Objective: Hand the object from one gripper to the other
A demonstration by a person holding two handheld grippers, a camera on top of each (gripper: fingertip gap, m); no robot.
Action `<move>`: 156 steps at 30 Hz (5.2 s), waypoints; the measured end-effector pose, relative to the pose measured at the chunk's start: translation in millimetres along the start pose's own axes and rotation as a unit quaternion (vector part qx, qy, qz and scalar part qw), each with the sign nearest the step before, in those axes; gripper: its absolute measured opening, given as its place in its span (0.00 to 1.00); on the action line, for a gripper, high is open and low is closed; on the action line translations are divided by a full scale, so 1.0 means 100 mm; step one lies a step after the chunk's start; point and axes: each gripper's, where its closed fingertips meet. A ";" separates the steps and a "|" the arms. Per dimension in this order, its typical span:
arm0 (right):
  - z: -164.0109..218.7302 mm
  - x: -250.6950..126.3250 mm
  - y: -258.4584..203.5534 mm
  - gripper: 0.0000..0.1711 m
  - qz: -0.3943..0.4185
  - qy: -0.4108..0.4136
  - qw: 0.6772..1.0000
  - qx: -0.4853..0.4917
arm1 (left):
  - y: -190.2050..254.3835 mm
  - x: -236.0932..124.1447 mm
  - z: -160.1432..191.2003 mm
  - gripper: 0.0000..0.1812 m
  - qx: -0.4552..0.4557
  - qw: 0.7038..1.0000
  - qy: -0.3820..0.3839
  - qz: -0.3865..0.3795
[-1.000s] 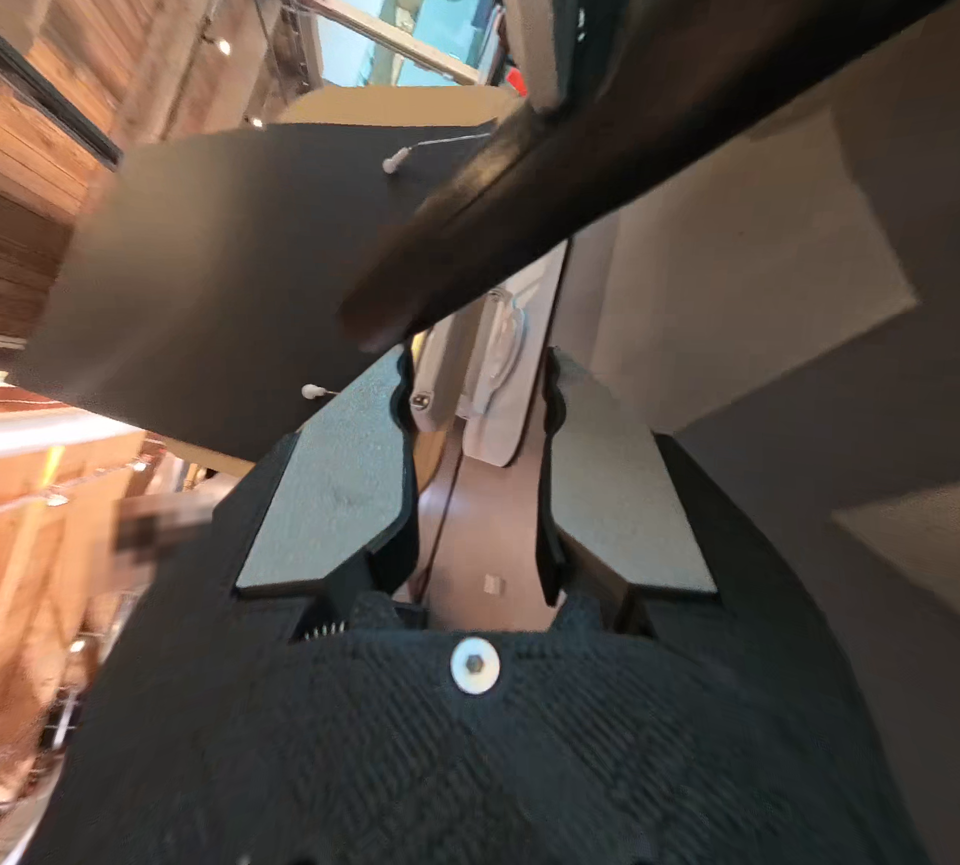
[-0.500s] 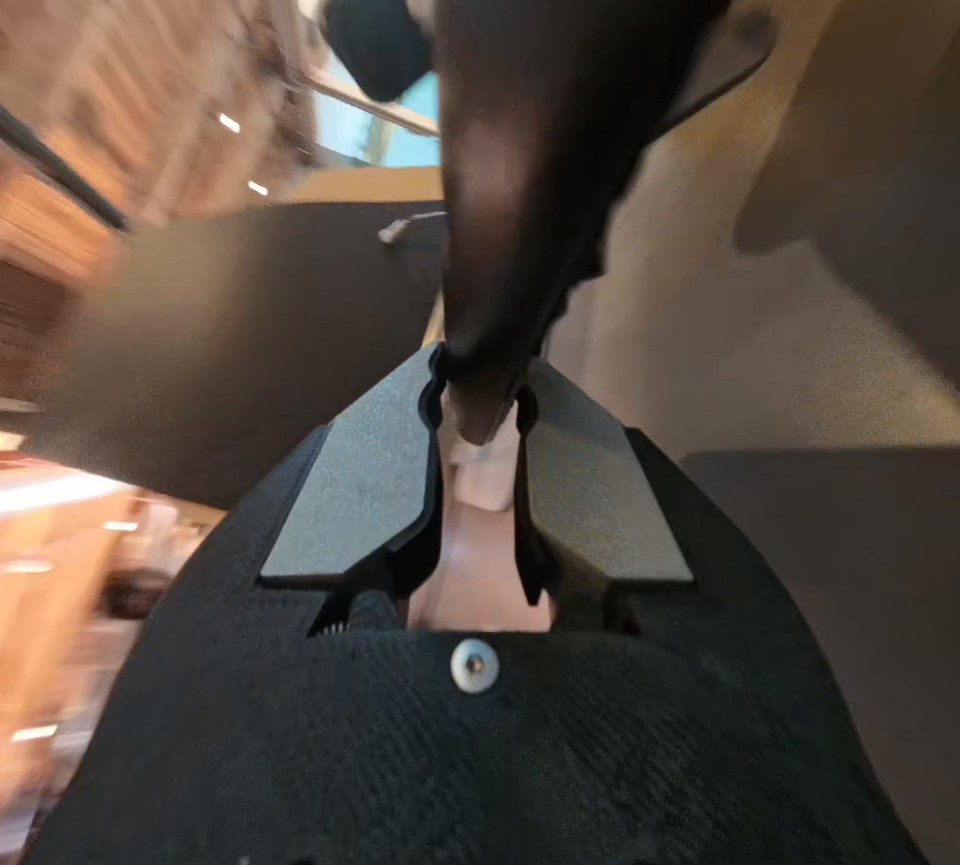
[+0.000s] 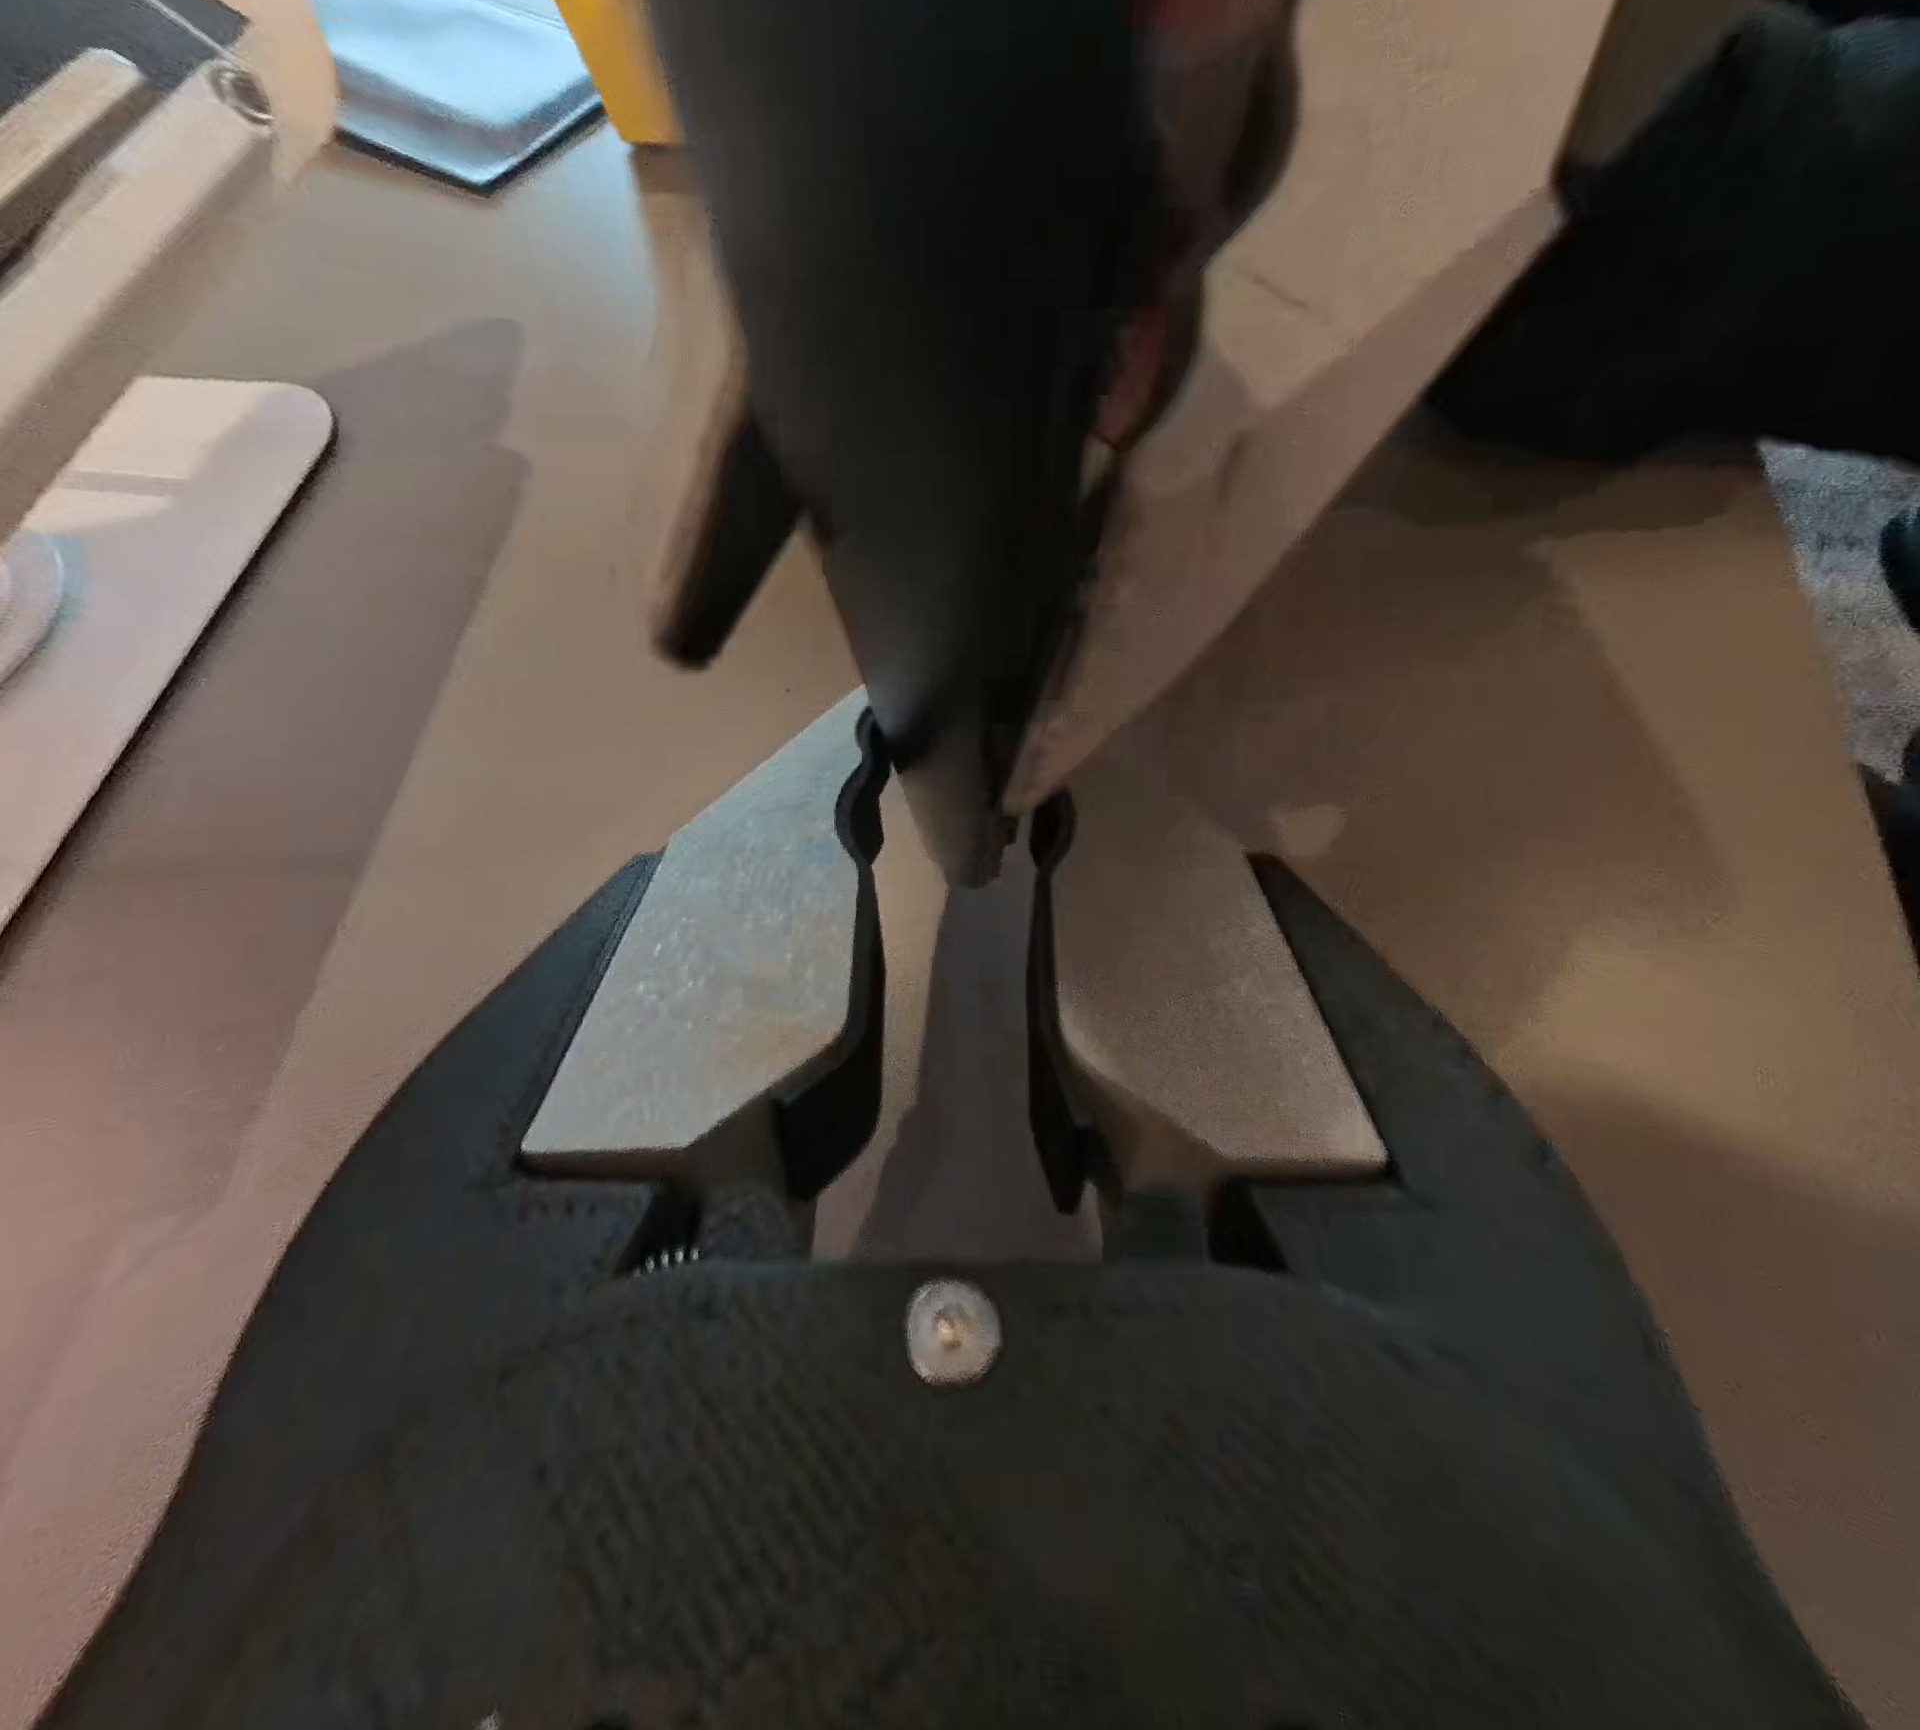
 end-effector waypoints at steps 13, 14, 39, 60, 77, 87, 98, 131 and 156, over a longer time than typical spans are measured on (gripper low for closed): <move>-0.65 -1.42 0.95 0.11 -0.030 0.391 0.843 0.367 | -0.22 -0.23 -0.26 0.16 0.059 0.988 0.118 -0.078; -0.74 -1.58 0.99 0.11 -0.026 0.402 0.837 0.370 | -0.27 -0.20 -0.20 0.15 0.065 0.988 0.103 -0.092; -0.03 -2.95 2.11 0.29 0.379 -0.386 0.835 0.099 | -0.57 -0.09 0.04 0.09 0.089 0.980 0.025 -0.177; 1.03 -0.02 1.15 0.29 0.215 -0.132 0.956 0.151 | -0.51 -0.17 -0.02 0.10 0.062 0.983 0.041 -0.165; 1.03 -0.03 1.06 0.44 0.182 -0.121 0.960 0.176 | -0.32 -2.67 -0.66 0.18 -0.063 0.951 0.207 -0.219; 1.09 -0.06 1.06 0.45 0.217 -0.155 0.950 0.161 | -2.08 -3.16 1.13 0.30 -0.173 0.912 -0.120 -0.352; 1.08 -0.02 1.01 0.45 0.202 -0.158 0.953 0.161 | -2.41 -2.89 1.61 0.18 0.007 0.896 -0.320 -0.309; 0.09 -0.23 0.58 0.32 0.042 0.093 0.988 0.113 | -0.74 -0.46 -0.55 0.16 -0.090 0.975 0.192 -0.069; 0.28 -0.09 0.46 0.10 0.032 0.009 0.999 0.039 | -0.52 -0.50 -0.40 0.20 -0.267 0.942 0.166 0.115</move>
Point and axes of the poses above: each gripper's, where its closed fingertips meet, x out along the fingers, z out of its underside, y = z × x across the jaws, and after that the axes turned 10 degrees about -x, right-handed
